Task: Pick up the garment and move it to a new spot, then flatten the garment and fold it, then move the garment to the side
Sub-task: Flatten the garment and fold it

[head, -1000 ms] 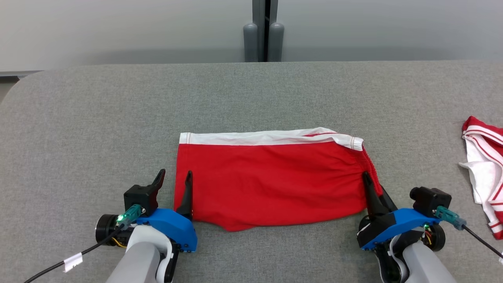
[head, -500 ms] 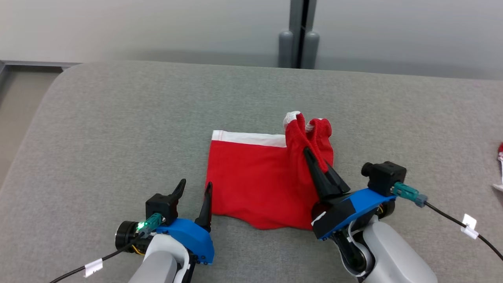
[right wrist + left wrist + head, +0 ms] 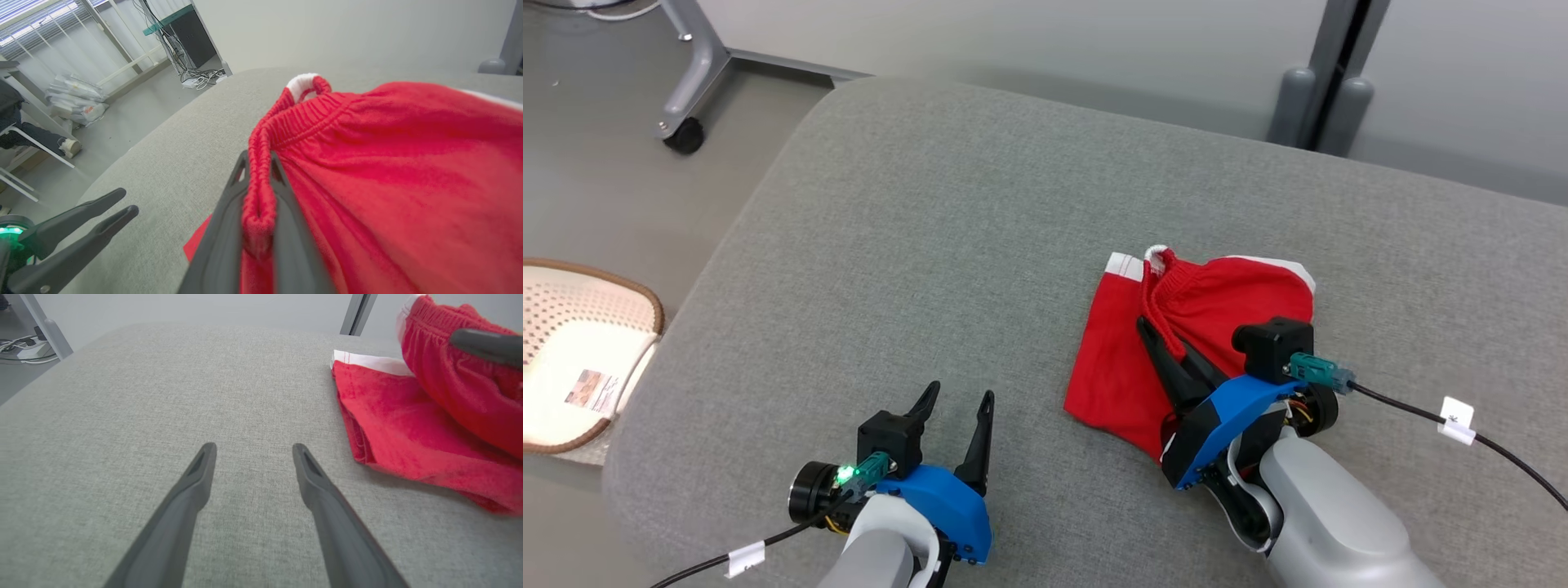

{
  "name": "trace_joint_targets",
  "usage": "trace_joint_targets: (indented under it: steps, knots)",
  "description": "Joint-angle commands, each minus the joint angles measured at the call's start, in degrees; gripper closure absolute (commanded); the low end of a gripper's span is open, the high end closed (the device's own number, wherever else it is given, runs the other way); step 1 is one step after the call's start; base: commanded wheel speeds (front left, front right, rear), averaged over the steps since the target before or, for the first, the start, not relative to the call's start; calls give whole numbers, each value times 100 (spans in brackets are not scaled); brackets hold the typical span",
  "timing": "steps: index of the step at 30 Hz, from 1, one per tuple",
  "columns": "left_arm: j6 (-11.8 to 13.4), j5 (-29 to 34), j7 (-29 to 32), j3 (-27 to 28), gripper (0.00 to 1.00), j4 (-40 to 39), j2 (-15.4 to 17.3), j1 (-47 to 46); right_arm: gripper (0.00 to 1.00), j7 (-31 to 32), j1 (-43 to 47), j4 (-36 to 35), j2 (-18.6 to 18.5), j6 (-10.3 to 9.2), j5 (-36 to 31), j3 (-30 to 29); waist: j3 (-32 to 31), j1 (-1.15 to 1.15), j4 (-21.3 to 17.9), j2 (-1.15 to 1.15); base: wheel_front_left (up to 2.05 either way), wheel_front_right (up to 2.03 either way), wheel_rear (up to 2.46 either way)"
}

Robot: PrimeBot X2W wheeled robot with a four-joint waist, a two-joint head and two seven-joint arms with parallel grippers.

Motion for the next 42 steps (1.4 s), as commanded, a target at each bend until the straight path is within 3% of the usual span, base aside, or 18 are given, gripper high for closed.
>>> trace_joint_targets:
  steps: [1, 2, 4, 8, 11, 14, 23, 27, 34, 42]
  knots:
    - [-6, -17, -27, -30, 0, -38, -19, -24, 100, -40, -140, 116, -22, 0, -64, 16, 110, 0, 142, -1, 0, 0, 0]
    - [-1, -3, -27, -50, 0, -61, -22, -38, 83, -55, -176, 191, -22, 0, -25, 38, 111, 0, 175, -1, 0, 0, 0]
    - [25, 37, -27, -86, 0, -105, -24, -54, 0, -94, -234, 243, -15, 0, 97, 184, 113, 0, 193, -1, 0, 0, 0]
    - [66, 70, -28, -74, 0, -219, -26, -82, 0, -196, -256, -146, -22, 0, 521, 738, 111, 0, 34, -1, 0, 0, 0]
    - [104, 132, -28, -32, 0, -319, -24, -79, 0, -275, -279, -175, -37, -1, 540, 710, 85, 0, -214, -1, 0, 0, 0]
    - [167, 218, -28, 48, 0, -476, -10, -60, 0, -299, -265, -136, -22, 0, 285, 282, 53, 0, -510, -1, 0, 0, 0]
    - [534, 730, -28, 424, 0, -1063, 185, 130, 0, -298, 557, -836, -14, 0, -1382, -1918, -127, 0, -1329, -1, 0, 0, 0]
    - [676, 901, -28, 632, 0, -1171, 296, 307, 0, -298, 988, -1049, -13, 0, -1863, -2492, -260, 0, -1616, -1, 0, 0, 0]
    - [746, 1042, -27, 984, 0, -1262, 394, 702, 0, -299, 1537, -1067, -15, 0, -2181, -2857, -492, 0, -1922, -1, 0, 0, 0]
    - [727, 1206, -27, 1283, 0, -1439, 360, 1238, 0, -299, 2063, -1014, -16, 0, -2183, -2818, -858, 0, -2088, -1, 0, 0, 0]
